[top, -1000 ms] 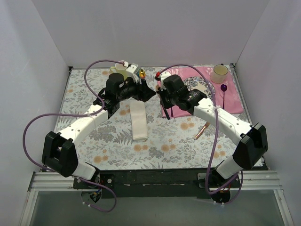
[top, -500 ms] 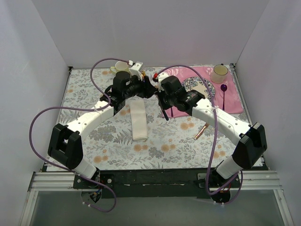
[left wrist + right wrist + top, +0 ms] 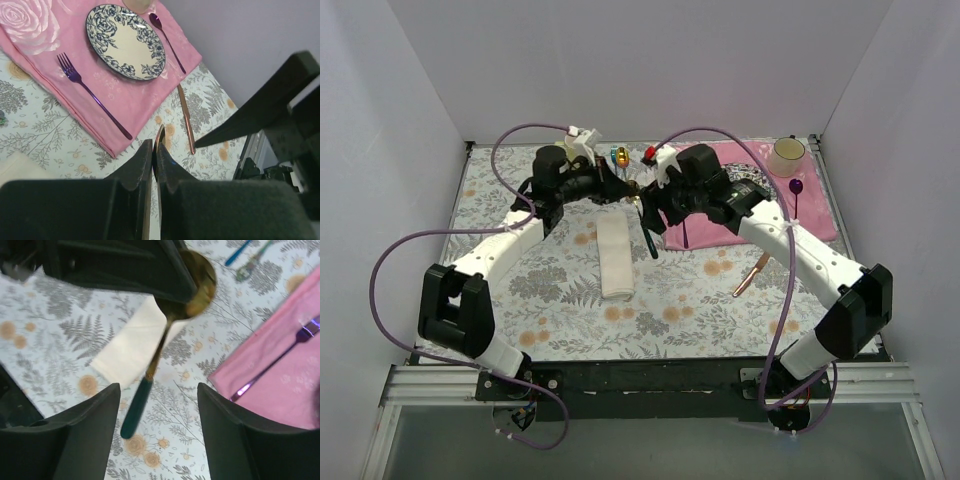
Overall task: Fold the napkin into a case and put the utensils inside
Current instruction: Pass from the right arm to the left, then pass from the left arm to the right
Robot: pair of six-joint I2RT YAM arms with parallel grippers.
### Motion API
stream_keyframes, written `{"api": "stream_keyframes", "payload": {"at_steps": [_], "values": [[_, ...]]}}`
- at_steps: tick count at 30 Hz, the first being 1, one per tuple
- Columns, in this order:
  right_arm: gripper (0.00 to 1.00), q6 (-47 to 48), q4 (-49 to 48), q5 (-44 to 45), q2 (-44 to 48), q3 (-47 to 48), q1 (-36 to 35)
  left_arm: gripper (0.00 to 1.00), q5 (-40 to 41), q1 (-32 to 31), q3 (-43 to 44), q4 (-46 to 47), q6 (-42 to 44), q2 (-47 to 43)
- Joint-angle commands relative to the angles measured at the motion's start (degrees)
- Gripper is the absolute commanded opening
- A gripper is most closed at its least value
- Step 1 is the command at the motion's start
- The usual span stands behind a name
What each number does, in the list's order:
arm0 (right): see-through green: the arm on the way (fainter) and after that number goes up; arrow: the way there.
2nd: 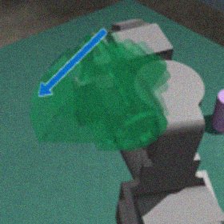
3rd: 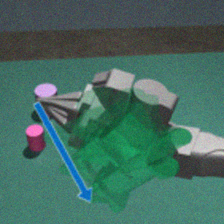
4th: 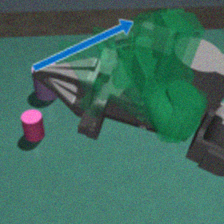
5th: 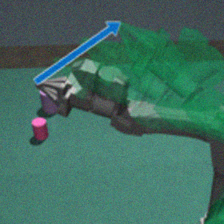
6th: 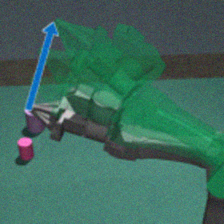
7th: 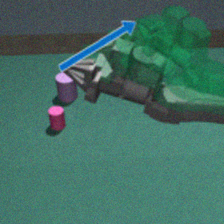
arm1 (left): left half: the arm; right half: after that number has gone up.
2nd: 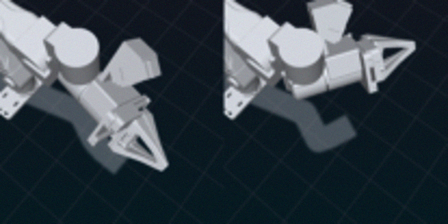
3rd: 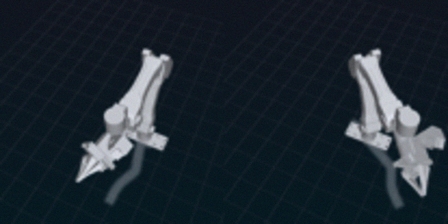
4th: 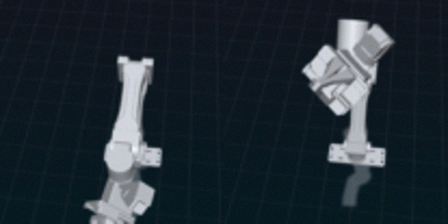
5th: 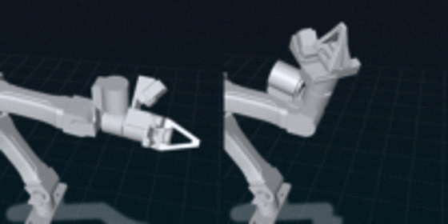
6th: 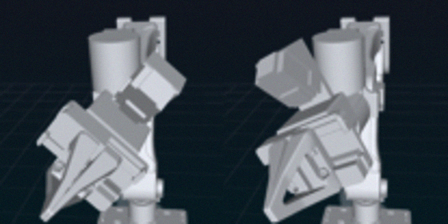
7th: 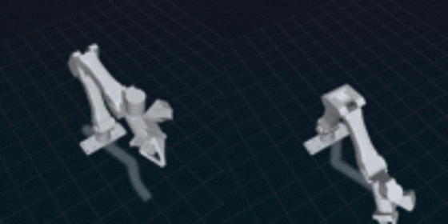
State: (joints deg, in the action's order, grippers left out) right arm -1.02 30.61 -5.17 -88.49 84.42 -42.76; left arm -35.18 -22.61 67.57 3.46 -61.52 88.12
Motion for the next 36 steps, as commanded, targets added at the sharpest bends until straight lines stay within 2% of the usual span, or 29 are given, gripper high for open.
{"api": "stream_keyframes", "payload": {"at_steps": [1, 3, 6, 9, 14, 18, 21, 22, 24, 28, 30, 32, 33, 34, 35, 36], "values": [[0.72, 1.7, 1.0, -21.5, 3.5, 1.6, 7.6, 0.00, -19.3, 7.3, -3.9, 8.2, -8.5, -4.4], [0.70, -0.2, -1.2, -33.0, 3.9, -1.2, 10.2, 0.00, -22.8, 8.3, -5.3, 13.8, -12.0, -4.5], [0.73, -2.1, -3.1, -42.1, 2.6, -1.9, 10.4, 0.00, -24.8, 9.0, -6.0, 19.8, -17.7, -3.9], [0.75, -5.0, -5.9, -46.7, 1.3, -1.8, 10.4, 0.00, -24.9, 9.0, -5.3, 21.7, -20.0, -2.8], [0.78, -6.3, -4.2, -45.7, -2.2, -0.3, 10.2, 0.00, -25.6, 9.2, -5.5, 27.6, -24.6, -2.1], [0.72, -8.9, -6.4, -48.0, -3.4, -0.6, 9.6, 0.00, -24.1, 9.2, -6.0, 27.7, -23.7, -2.2], [0.58, -10.1, -7.2, -48.2, -4.2, -0.6, 9.5, 0.00, -23.6, 9.1, -6.2, 29.1, -24.5, -2.0], [0.50, -10.7, -7.5, -48.5, -4.8, -0.3, 9.5, 0.00, -23.4, 9.1, -6.3, 29.0, -24.4, -1.8], [0.46, -11.5, -8.0, -48.9, -5.2, 0.5, 9.4, 0.00, -23.0, 9.1, -6.7, 29.1, -23.8, -2.0], [0.61, -12.0, -8.1, -50.8, -6.6, 2.1, 9.1, 0.00, -21.8, 9.0, -7.1, 28.7, -23.0, -2.2], [0.54, -12.0, -8.1, -50.8, -6.6, 2.2, 8.8, 0.00, -21.7, 9.0, -7.4, 28.8, -23.0, -2.2], [0.35, -12.2, -8.1, -50.9, -7.0, 2.3, 8.9, 0.00, -21.6, 9.0, -7.7, 30.3, -23.8, -2.2], [0.10, -12.3, -7.9, -50.8, -7.2, 2.4, 8.8, 0.00, -21.6, 9.0, -7.5, 30.1, -23.8, -2.1], [0.02, -12.3, -7.8, -50.6, -7.2, 2.4, 8.9, 0.00, -21.6, 9.1, -6.8, 28.9, -23.2, -1.9], [0.01, -12.3, -7.8, -50.3, -7.3, 2.4, 8.9, 0.06, -21.3, 9.0, -6.2, 27.2, -22.2, -1.7], [0.01, -12.3, -7.7, -50.3, -7.3, 2.5, 8.8, 0.21, -20.7, 9.1, -5.5, 25.2, -20.1, -2.1]]}}
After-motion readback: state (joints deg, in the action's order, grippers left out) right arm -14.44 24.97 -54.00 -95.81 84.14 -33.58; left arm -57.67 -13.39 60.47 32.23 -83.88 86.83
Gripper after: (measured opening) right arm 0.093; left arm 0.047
